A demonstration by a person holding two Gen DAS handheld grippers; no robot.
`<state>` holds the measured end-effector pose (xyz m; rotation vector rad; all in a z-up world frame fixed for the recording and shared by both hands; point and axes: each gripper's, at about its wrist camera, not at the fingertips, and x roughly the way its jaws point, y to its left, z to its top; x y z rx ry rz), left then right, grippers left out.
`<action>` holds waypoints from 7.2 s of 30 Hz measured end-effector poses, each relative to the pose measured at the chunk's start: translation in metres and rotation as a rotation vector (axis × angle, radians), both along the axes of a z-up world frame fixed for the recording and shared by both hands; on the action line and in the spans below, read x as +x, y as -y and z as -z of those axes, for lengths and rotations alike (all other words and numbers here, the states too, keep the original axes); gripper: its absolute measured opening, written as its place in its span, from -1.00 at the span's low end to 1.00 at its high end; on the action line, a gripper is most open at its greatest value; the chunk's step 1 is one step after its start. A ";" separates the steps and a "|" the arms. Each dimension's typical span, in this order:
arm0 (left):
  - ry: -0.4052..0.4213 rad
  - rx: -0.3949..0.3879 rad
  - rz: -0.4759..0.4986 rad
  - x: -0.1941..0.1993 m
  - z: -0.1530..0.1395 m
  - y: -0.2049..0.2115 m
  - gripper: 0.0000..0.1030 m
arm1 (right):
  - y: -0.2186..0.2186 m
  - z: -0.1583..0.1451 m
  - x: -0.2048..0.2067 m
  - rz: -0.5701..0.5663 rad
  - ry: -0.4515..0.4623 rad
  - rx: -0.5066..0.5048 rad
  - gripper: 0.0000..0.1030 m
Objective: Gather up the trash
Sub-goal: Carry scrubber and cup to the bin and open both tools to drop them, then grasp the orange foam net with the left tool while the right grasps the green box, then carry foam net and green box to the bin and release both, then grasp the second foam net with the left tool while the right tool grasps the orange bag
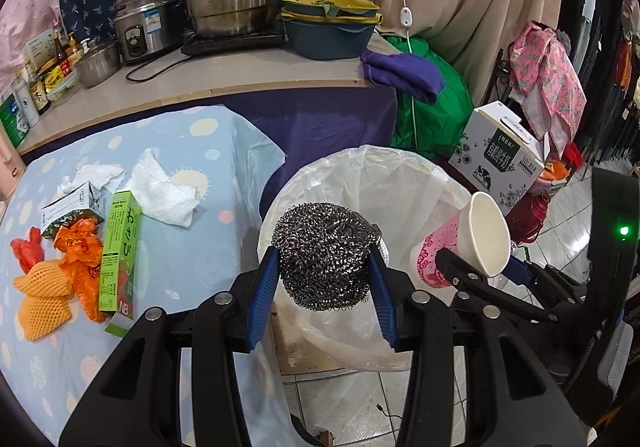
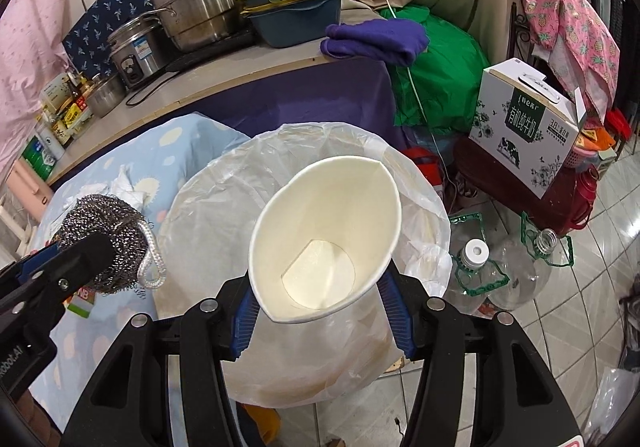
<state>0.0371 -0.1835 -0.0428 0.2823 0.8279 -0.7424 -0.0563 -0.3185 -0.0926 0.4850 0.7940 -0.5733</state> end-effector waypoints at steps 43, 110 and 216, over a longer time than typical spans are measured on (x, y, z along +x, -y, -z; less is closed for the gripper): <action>0.046 0.010 -0.308 0.048 -0.013 -0.126 0.33 | -0.107 -0.041 0.066 -0.206 0.071 -0.056 0.37; -0.169 -0.094 -0.708 0.201 0.053 -0.290 0.67 | -0.228 0.036 0.207 -0.444 -0.086 0.037 -0.43; 0.012 -0.099 -0.159 0.034 -0.026 -0.034 -0.21 | -0.051 -0.023 0.005 -0.017 0.089 0.032 -0.19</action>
